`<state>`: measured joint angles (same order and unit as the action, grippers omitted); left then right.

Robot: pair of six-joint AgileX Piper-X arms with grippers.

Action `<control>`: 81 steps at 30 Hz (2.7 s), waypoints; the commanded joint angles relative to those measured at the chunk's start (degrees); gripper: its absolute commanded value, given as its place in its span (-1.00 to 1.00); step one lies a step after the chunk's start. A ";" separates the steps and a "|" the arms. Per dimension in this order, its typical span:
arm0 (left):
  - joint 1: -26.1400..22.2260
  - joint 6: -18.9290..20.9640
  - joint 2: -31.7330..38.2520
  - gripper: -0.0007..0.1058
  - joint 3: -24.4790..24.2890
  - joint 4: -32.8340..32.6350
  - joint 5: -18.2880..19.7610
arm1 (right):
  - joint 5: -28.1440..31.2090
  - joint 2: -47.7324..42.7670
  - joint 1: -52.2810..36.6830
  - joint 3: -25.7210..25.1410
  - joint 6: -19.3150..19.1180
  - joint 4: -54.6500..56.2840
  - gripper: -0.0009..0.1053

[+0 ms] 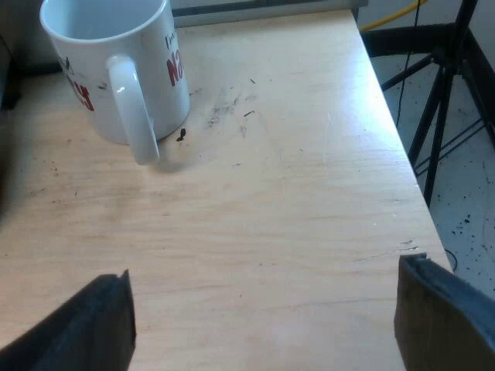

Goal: Place mug into machine

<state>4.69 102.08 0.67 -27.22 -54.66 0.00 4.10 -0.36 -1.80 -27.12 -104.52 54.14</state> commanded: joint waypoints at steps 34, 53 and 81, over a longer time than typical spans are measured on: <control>21.68 -0.75 -8.02 0.54 1.84 15.96 25.63 | -10.84 17.89 6.22 -9.07 -5.93 -0.13 0.33; 23.10 -1.75 -8.80 0.54 16.16 32.44 27.77 | -10.38 20.00 6.82 11.12 -4.92 -38.38 0.33; 23.10 -1.75 -8.80 0.54 16.16 32.33 27.77 | -6.46 75.25 6.82 14.05 1.53 -98.30 0.33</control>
<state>27.51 100.39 -8.15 -10.91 -23.49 27.38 -2.26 74.69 4.93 -12.59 -102.88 -42.34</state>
